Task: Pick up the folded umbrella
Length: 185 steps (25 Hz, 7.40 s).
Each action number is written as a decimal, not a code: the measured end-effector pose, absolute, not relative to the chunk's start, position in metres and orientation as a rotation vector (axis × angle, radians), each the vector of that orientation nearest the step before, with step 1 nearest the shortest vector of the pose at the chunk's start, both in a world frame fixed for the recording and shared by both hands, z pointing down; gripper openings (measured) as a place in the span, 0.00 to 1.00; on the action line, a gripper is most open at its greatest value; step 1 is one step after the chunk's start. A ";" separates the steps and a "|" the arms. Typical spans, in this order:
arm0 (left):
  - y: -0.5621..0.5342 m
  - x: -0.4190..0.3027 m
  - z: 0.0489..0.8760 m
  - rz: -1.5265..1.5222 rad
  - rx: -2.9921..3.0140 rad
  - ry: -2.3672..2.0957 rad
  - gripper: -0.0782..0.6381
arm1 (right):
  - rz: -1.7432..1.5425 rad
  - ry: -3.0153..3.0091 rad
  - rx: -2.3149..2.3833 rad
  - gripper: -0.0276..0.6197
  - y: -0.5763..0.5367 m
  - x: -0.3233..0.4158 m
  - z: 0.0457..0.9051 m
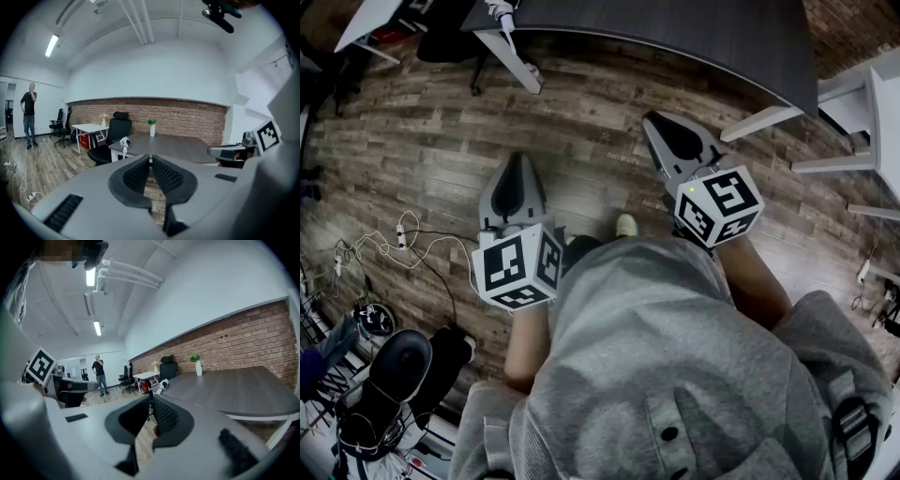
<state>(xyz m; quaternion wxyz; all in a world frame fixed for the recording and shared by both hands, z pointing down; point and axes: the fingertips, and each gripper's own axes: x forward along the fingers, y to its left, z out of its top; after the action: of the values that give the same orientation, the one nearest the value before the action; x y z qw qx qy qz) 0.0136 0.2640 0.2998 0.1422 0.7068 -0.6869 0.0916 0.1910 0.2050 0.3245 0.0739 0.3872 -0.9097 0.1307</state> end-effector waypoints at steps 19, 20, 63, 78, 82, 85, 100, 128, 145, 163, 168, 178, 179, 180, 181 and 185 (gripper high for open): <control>0.271 0.035 0.295 0.294 2.062 -1.970 0.15 | 0.449 -2.770 1.176 0.11 0.213 0.205 0.321; 0.270 0.034 0.296 0.291 2.062 -1.969 0.15 | 0.453 -2.771 1.176 0.11 0.213 0.204 0.322; 0.064 -0.067 0.321 0.334 2.036 -1.873 0.15 | 0.460 -2.684 1.070 0.11 0.017 0.087 0.341; 0.019 -0.126 0.329 0.309 2.038 -1.833 0.15 | 0.420 -2.654 1.092 0.11 -0.027 0.031 0.338; 0.005 -0.143 0.330 0.301 2.052 -1.824 0.15 | 0.393 -2.654 1.107 0.11 -0.040 0.013 0.334; -0.004 -0.155 0.328 0.290 2.061 -1.820 0.15 | 0.376 -2.654 1.111 0.11 -0.048 0.000 0.330; -0.035 -0.190 0.327 0.300 2.052 -1.842 0.16 | 0.300 -2.652 1.090 0.11 -0.077 -0.031 0.320; -0.193 -0.193 0.374 0.340 1.916 -1.792 0.34 | 0.441 -2.650 1.001 0.11 -0.226 -0.035 0.358; -0.246 -0.187 0.429 0.448 1.841 -1.730 0.44 | 0.537 -2.602 0.968 0.11 -0.272 -0.028 0.390; -0.299 -0.192 0.516 0.585 1.716 -1.682 0.52 | 0.658 -2.530 0.951 0.11 -0.313 -0.012 0.436; -0.313 -0.196 0.537 0.606 1.666 -1.680 0.54 | 0.699 -2.506 0.964 0.11 -0.324 -0.004 0.450; -0.336 -0.208 0.573 0.673 1.574 -1.676 0.58 | 0.763 -2.465 0.997 0.11 -0.347 0.007 0.467; -0.338 -0.208 0.575 0.675 1.567 -1.667 0.58 | 0.767 -2.463 1.001 0.10 -0.349 0.008 0.467; -0.340 -0.208 0.578 0.676 1.563 -1.658 0.58 | 0.771 -2.460 1.004 0.11 -0.351 0.008 0.467; -0.341 -0.208 0.580 0.679 1.565 -1.651 0.58 | 0.774 -2.457 1.007 0.11 -0.352 0.008 0.468; -0.343 -0.209 0.584 0.714 1.574 -1.653 0.58 | 0.784 -2.443 1.013 0.11 -0.356 0.007 0.472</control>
<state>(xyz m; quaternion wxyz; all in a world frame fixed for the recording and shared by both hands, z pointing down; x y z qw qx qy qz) -0.2095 -0.3426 0.5839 0.3662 0.6124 -0.6431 0.2780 0.0071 -0.3558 0.4720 0.1904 0.3605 -0.8694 0.2790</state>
